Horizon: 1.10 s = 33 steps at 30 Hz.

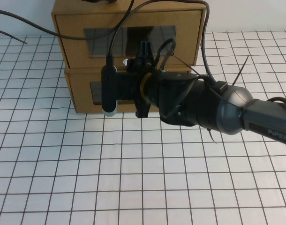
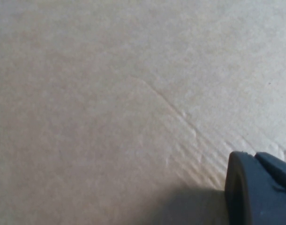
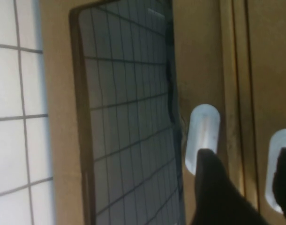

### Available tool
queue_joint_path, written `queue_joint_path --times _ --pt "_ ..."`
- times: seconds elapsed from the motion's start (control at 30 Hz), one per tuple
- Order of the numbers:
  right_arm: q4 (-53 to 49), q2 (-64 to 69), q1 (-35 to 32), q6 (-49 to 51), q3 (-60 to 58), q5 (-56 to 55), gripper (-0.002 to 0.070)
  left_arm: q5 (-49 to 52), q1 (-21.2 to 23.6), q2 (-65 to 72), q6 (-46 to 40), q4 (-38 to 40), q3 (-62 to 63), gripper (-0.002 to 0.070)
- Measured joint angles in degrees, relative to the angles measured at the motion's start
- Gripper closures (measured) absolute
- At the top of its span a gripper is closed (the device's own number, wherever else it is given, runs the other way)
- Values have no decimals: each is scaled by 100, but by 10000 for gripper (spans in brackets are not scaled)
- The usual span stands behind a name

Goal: Open the shoe box
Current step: 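Pull the top drawer of the cardboard box fully open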

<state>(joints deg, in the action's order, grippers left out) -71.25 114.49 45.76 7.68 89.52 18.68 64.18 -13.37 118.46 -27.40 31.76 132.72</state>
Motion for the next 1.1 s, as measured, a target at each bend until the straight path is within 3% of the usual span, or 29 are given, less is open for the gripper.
queue_joint_path --times 1.1 --pt "-103 -61 -1 434 185 513 444 51 0 0 -22 21 0 677"
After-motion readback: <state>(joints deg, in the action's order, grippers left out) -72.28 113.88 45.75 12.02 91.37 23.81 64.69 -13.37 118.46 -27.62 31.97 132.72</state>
